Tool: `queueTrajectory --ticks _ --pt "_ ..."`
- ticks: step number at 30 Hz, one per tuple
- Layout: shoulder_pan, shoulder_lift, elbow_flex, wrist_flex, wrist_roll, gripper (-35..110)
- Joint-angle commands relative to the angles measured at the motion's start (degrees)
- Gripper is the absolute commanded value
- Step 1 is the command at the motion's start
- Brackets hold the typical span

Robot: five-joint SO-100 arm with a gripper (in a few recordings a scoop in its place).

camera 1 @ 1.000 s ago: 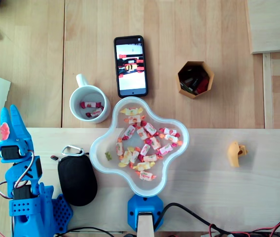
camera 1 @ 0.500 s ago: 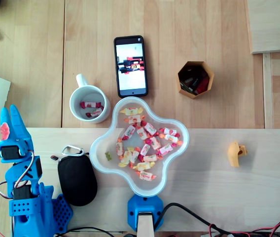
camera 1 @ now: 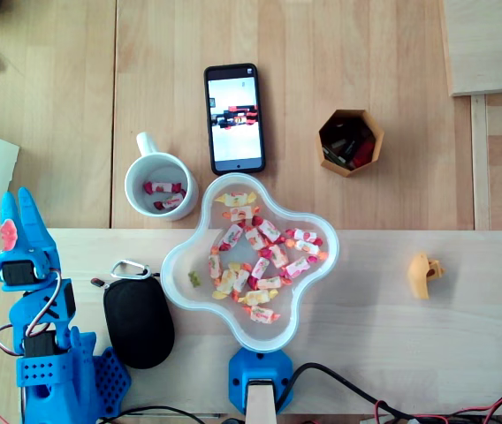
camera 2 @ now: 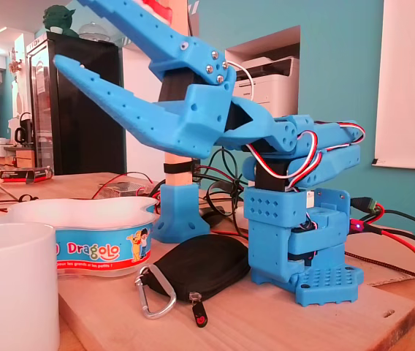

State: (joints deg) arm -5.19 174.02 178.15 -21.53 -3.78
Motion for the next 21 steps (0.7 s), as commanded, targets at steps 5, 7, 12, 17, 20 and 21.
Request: queueTrajectory --ticks 5,7,12,17,20,21 --pt "-0.79 0.62 2.02 -1.93 -0.53 20" --pt "-0.79 0.62 2.02 -1.93 -0.09 20" --pt "-0.79 0.79 2.02 -1.93 0.18 21" --pt "-0.79 0.79 0.79 -1.93 0.26 20" --pt "-0.79 0.88 -0.35 -1.85 0.35 20" --pt "-0.79 0.62 -1.14 -1.85 0.35 20"
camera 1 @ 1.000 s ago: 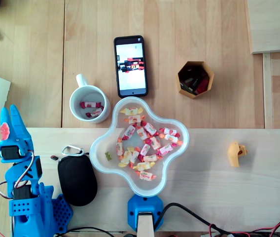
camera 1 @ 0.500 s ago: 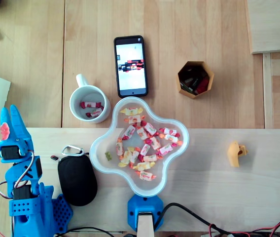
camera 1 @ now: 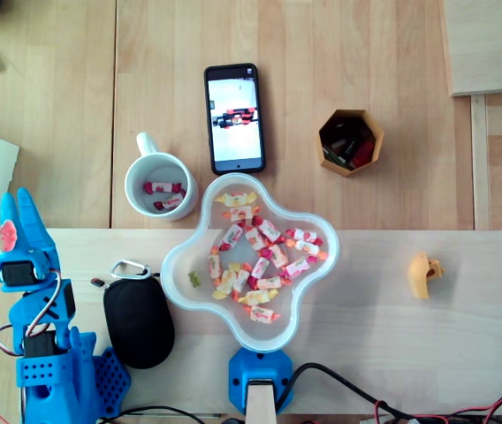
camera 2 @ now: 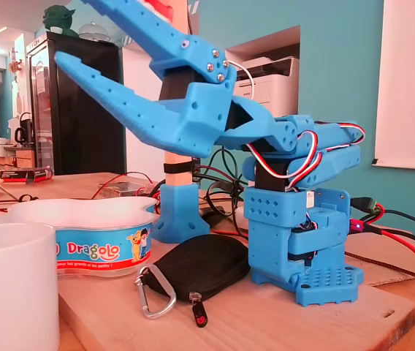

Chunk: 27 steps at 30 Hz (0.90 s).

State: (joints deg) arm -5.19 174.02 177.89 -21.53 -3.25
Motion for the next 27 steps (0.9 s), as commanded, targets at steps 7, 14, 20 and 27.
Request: queueTrajectory --ticks 7,14,20,27 --pt "-0.79 0.53 -8.44 8.26 -0.09 21" --pt "-0.62 0.44 -21.01 28.04 2.20 21" --pt "5.27 1.32 -22.59 36.74 9.23 21" --pt "24.35 0.70 -22.41 37.18 29.71 20"
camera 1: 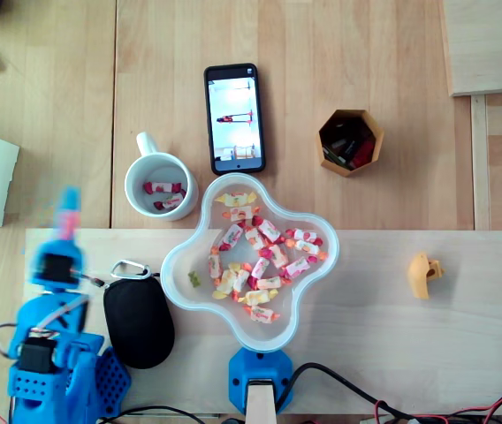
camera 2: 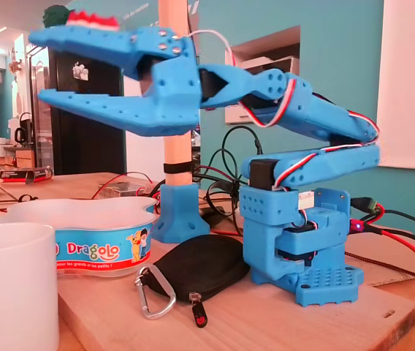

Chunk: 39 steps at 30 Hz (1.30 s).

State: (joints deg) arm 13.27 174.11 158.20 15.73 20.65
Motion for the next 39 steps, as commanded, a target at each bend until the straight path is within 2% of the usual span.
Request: queueTrajectory --ticks 1,3,7,8,9,11,15,17,19,21,23,26,28,30,34,36,37,39 --pt "5.89 0.97 -2.99 -0.35 4.48 20" --pt "4.04 1.23 -2.37 -0.35 -3.87 20" --pt "0.00 1.76 -1.49 -0.18 -35.16 21" --pt "-0.97 1.93 -1.49 -0.09 -41.04 21" --pt "-2.02 2.55 -1.76 0.09 -42.71 22" --pt "-4.48 5.01 -2.29 0.00 -35.60 22" --pt "-6.59 9.93 -0.53 0.70 -1.85 20" --pt "-4.22 10.72 1.58 0.70 11.25 20" --pt "-0.53 10.81 3.08 0.53 11.25 20" --pt "2.55 11.43 5.10 0.26 1.23 20" --pt "3.87 11.69 6.06 -0.09 -14.68 21" --pt "-0.44 11.87 5.36 -0.09 -37.00 21" --pt "-4.48 12.74 3.96 0.62 -42.80 21" --pt "-6.77 14.24 2.81 0.70 -35.95 22" --pt "-7.21 15.47 2.64 0.79 -1.93 20" --pt "-4.22 15.03 3.78 0.88 12.57 20" --pt "-1.67 14.68 4.31 1.05 15.29 20" --pt "3.43 14.06 4.75 1.23 12.30 20"
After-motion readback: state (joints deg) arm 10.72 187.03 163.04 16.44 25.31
